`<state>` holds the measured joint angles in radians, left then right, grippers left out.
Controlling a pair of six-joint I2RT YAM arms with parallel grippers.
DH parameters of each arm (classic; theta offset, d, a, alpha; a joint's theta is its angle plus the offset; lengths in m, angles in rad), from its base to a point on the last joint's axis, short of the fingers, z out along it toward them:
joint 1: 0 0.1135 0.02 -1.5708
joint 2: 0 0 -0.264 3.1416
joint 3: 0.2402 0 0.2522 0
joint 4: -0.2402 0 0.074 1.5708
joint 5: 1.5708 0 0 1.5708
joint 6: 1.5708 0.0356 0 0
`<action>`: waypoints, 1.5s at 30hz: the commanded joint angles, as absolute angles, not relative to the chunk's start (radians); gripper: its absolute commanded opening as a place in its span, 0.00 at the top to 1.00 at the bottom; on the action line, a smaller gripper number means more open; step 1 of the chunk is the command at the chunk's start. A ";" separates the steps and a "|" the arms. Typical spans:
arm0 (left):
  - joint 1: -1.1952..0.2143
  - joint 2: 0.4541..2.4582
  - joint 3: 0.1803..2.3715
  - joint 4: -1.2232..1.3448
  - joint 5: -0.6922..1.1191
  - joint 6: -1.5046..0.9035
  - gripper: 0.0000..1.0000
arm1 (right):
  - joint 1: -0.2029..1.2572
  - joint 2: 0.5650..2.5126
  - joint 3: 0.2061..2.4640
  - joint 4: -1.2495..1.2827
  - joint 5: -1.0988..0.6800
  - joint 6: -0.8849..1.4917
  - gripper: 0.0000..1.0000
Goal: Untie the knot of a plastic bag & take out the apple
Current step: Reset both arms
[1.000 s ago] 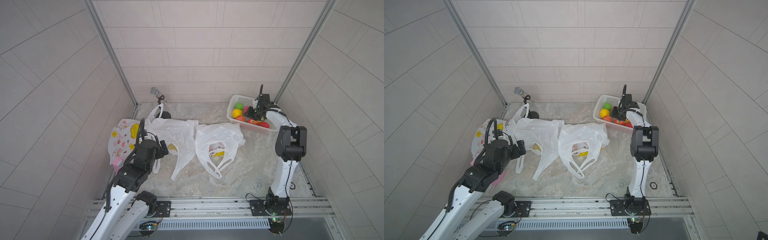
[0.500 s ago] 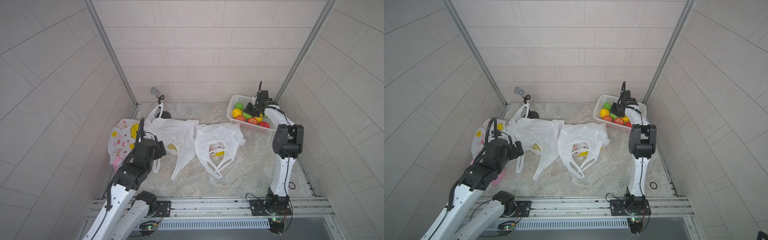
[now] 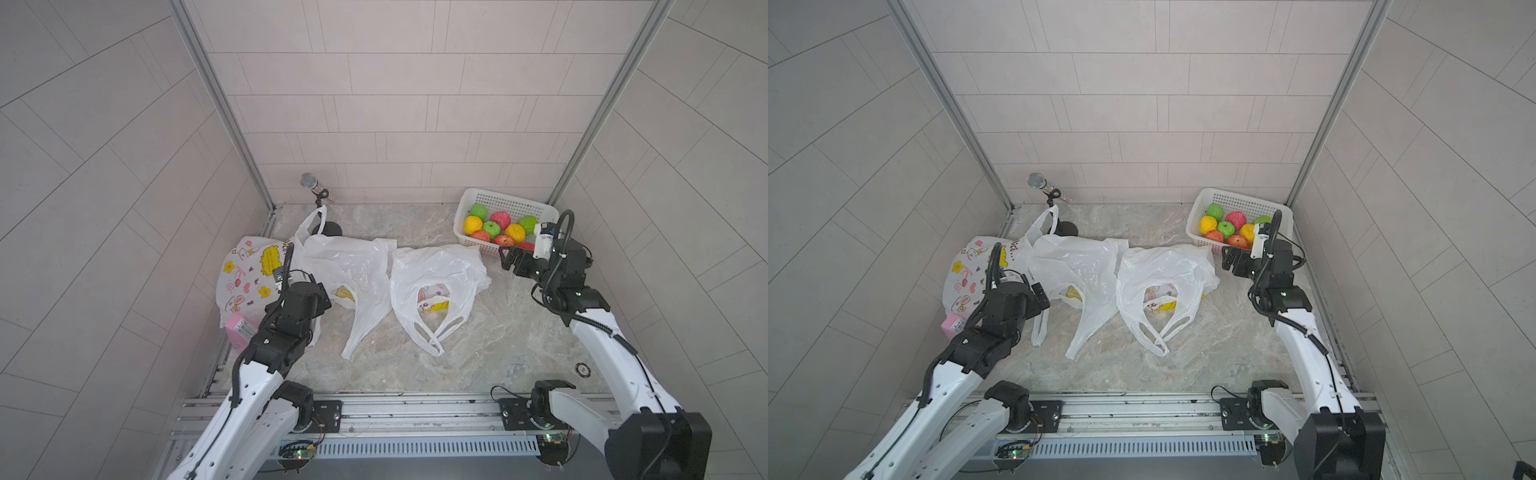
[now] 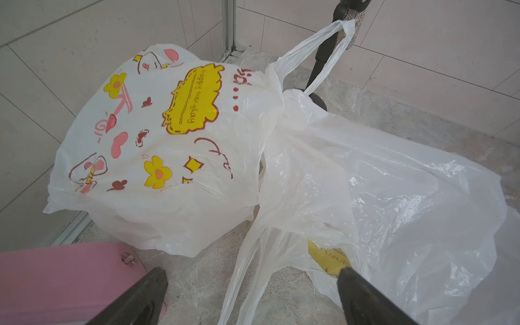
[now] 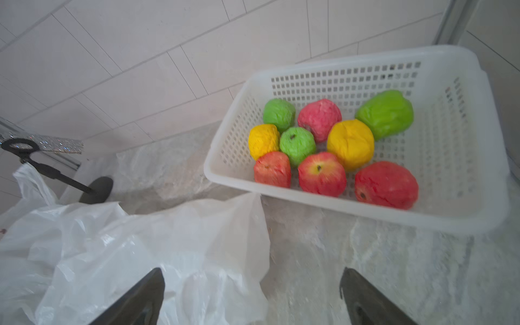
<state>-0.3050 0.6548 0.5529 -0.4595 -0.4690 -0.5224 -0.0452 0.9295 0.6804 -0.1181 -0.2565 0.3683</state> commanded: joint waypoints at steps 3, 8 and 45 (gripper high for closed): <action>-0.300 0.680 0.391 -0.123 -0.535 -0.464 0.00 | -0.047 0.667 0.323 0.190 -0.043 0.212 0.01; -0.298 0.770 0.405 -0.032 -0.577 -0.314 0.00 | -0.058 0.511 0.188 0.203 0.089 0.232 0.01; 0.122 1.598 0.272 1.159 0.116 -0.095 0.00 | -0.040 1.555 0.299 1.056 0.092 0.133 0.01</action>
<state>0.1314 1.5742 0.2386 1.1015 0.0906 -0.1143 -0.0471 1.5650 0.2935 1.0504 0.0303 0.1532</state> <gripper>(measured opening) 0.998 0.993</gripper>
